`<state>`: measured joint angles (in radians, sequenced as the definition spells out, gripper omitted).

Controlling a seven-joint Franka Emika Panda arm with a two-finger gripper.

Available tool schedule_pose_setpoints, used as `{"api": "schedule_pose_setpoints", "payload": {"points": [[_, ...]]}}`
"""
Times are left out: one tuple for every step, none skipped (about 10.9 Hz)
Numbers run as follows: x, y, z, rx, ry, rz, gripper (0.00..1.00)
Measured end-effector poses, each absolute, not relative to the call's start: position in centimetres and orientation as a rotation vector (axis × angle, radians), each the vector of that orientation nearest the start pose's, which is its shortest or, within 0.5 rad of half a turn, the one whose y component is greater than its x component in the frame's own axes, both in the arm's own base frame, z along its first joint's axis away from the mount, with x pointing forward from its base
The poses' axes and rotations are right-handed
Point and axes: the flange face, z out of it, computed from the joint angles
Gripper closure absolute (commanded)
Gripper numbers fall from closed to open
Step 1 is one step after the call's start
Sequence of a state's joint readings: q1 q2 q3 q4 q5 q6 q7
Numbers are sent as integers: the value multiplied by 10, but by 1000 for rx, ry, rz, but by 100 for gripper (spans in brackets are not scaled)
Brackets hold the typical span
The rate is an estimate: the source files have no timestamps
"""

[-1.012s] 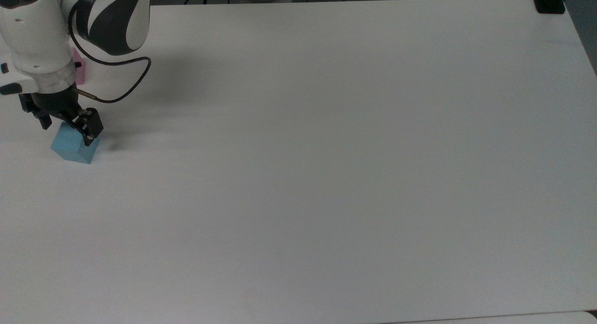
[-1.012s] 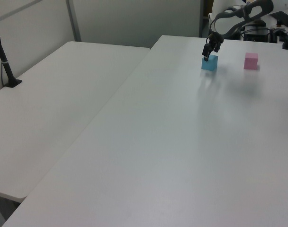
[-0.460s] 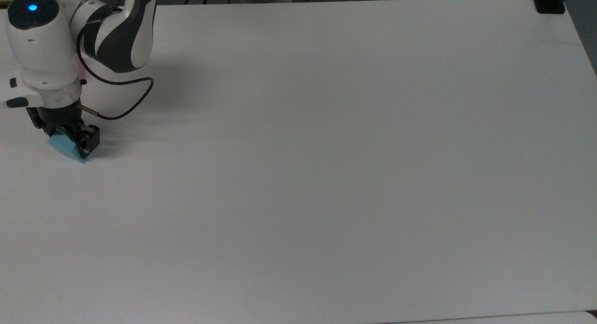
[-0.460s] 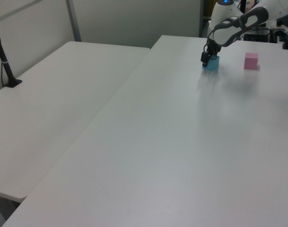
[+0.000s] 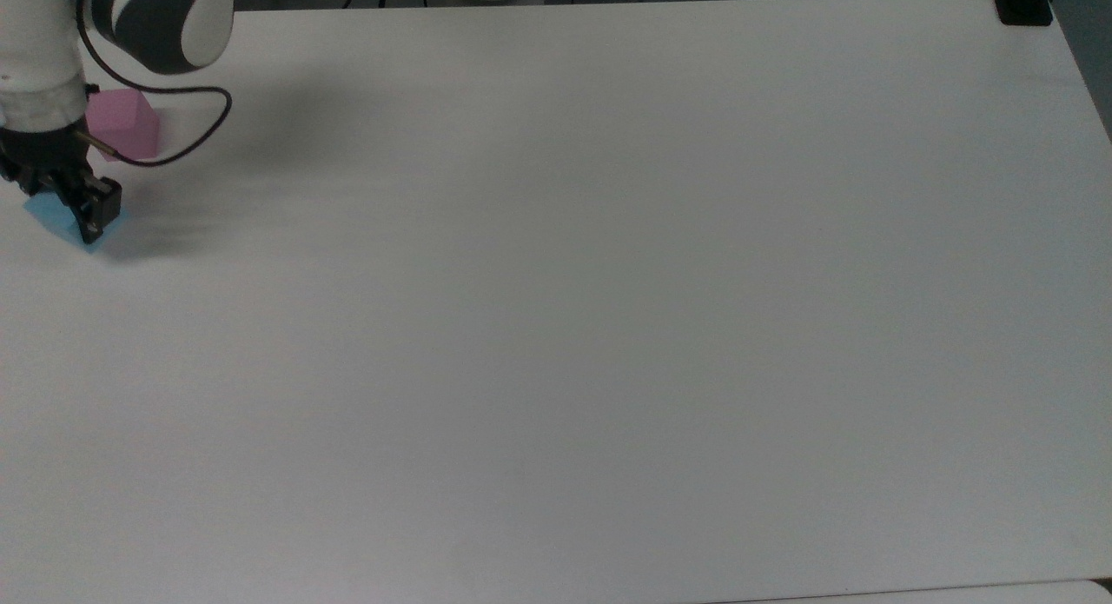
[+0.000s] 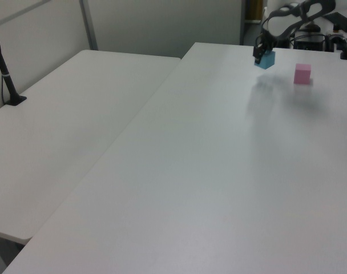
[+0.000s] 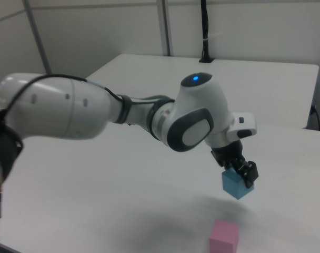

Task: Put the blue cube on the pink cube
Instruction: 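Lift the light-blue cube and carry it over the pink cube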

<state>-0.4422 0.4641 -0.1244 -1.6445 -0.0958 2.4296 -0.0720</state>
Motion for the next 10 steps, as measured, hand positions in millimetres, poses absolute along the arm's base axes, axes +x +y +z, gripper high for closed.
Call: {"api": "schedule_pose_setpoints", "payload": {"points": [[585, -373, 395, -3279, 618, -375, 79], [569, -376, 407, -3294, 545, -318, 79], [552, -380, 416, -3304, 471, -268, 78], [535, -383, 423, -3306, 409, -214, 77], [519, -384, 431, -3301, 354, -162, 75], [507, -382, 435, -3293, 295, -110, 75], [497, -380, 434, -3287, 229, -72, 75], [485, -383, 429, -3283, 150, -46, 75], [475, -388, 425, -3264, 84, -39, 75], [467, -393, 422, -3239, 25, -49, 75]]}}
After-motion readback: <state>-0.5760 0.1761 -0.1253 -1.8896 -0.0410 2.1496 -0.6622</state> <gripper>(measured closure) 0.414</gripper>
